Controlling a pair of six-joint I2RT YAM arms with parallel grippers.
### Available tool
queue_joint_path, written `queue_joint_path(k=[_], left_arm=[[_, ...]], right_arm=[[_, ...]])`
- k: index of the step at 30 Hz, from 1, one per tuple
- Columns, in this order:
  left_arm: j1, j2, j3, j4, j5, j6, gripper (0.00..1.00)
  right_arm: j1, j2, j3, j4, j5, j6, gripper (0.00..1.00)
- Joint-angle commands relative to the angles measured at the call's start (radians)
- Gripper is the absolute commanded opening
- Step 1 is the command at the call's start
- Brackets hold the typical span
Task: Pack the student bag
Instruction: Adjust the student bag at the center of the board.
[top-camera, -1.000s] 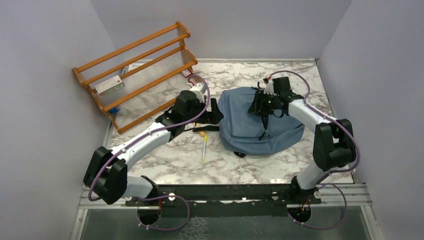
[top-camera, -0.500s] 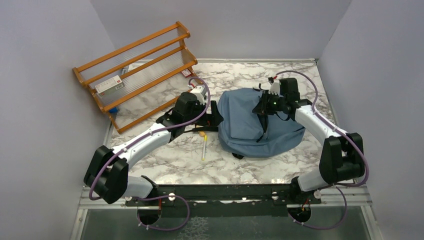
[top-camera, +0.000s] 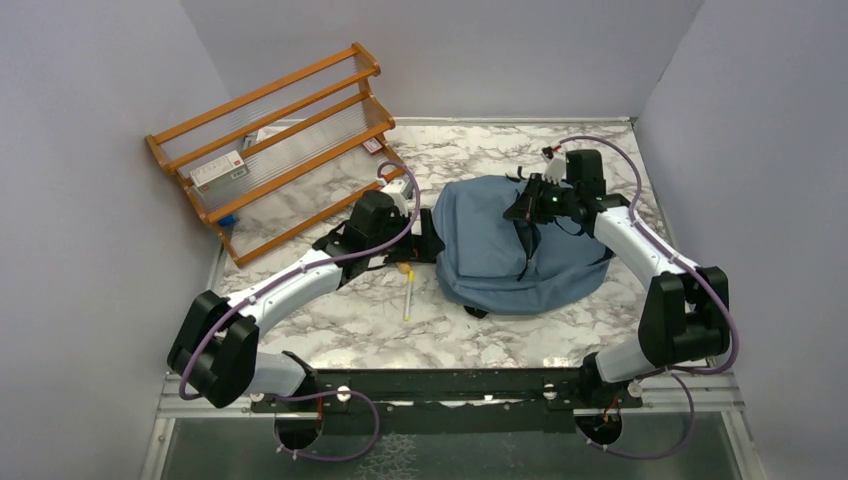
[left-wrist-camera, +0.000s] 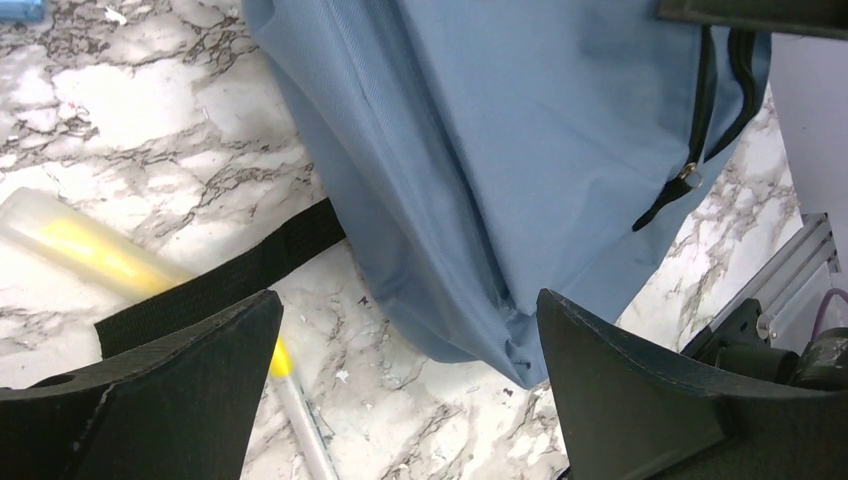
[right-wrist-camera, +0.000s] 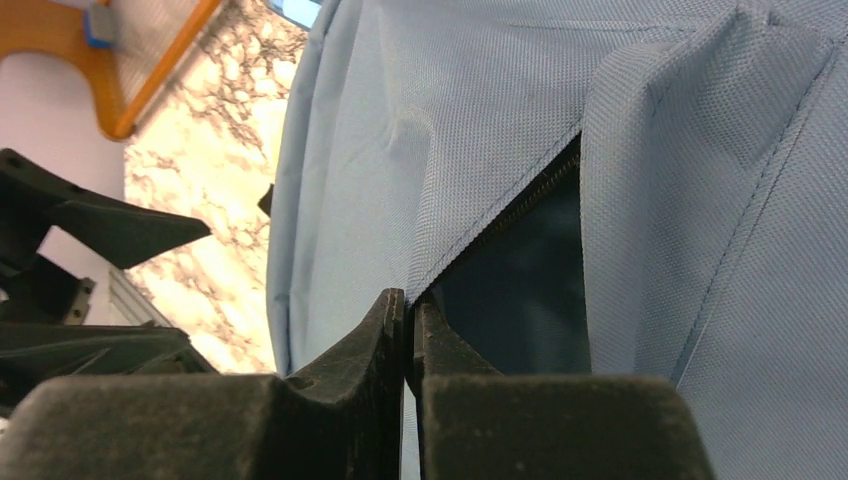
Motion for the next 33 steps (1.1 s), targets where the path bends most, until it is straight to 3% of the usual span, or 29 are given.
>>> queue_joint_path(k=[1,7,11,23,31,33], left_arm=[[0.004,-0.031,-0.019,0.018,0.020,-0.005,0.99],[0.005,-0.020,-0.029,0.005,0.014,0.001,0.98],[0.004,-0.016,-0.033,0.009,0.010,0.001,0.98],[0.008,-0.040,0.014,-0.132,-0.184,0.013,0.99],[0.031,-0.136,0.016,-0.233,-0.386,-0.018,0.99],[0.042,-0.156,0.010,-0.261,-0.423,-0.034,0.99]], right_arm=[[-0.020,-0.014,-0.007,0.065,-0.137,0.079,0.08],[-0.027,-0.052,-0.015,-0.004,0.039,0.054,0.07],[-0.034,-0.068,-0.023,-0.013,0.055,0.040,0.07],[-0.034,-0.089,-0.018,-0.094,0.156,-0.033,0.37],[-0.034,-0.213,-0.029,-0.183,0.403,-0.055,0.46],[-0.034,-0.250,-0.032,-0.184,0.379,-0.066,0.48]])
